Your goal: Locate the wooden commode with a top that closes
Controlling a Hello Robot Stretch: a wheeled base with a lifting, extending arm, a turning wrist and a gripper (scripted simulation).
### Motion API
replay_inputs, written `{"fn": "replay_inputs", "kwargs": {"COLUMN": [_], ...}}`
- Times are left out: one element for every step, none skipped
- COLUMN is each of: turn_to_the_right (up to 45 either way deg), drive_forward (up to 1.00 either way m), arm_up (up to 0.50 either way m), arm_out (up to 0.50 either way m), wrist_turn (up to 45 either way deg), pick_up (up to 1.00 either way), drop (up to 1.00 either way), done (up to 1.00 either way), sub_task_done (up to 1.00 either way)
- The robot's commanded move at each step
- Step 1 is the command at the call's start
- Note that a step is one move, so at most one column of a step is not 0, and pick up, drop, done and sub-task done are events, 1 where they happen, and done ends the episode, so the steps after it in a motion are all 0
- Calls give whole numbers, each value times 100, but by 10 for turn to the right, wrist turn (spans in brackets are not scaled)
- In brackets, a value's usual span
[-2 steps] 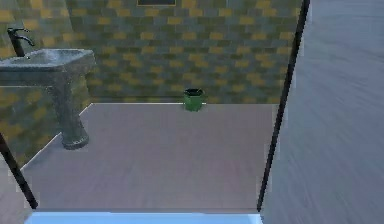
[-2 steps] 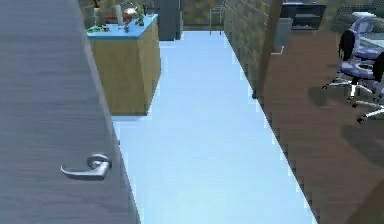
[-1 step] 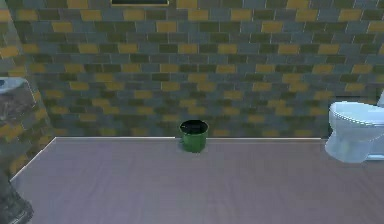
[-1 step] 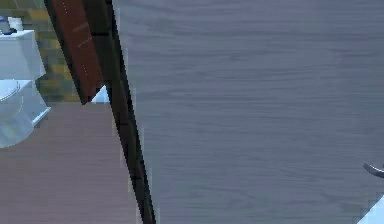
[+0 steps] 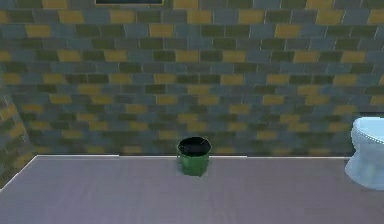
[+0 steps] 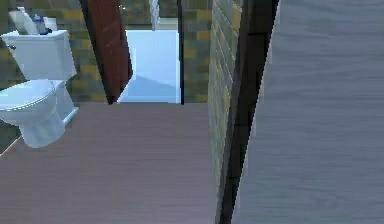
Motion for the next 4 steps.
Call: {"fn": "replay_inputs", "kwargs": {"turn_to_the_right": [450,0,240,0], "drive_forward": [0,10,0,30], "arm_up": [0,0,0,0], "arm_out": [0,0,0,0], "wrist_turn": [0,0,0,0], "pick_up": [0,0,0,0], "drop": [0,0,0,0], "done": [0,0,0,0], "sub_task_done": [0,0,0,0]}}
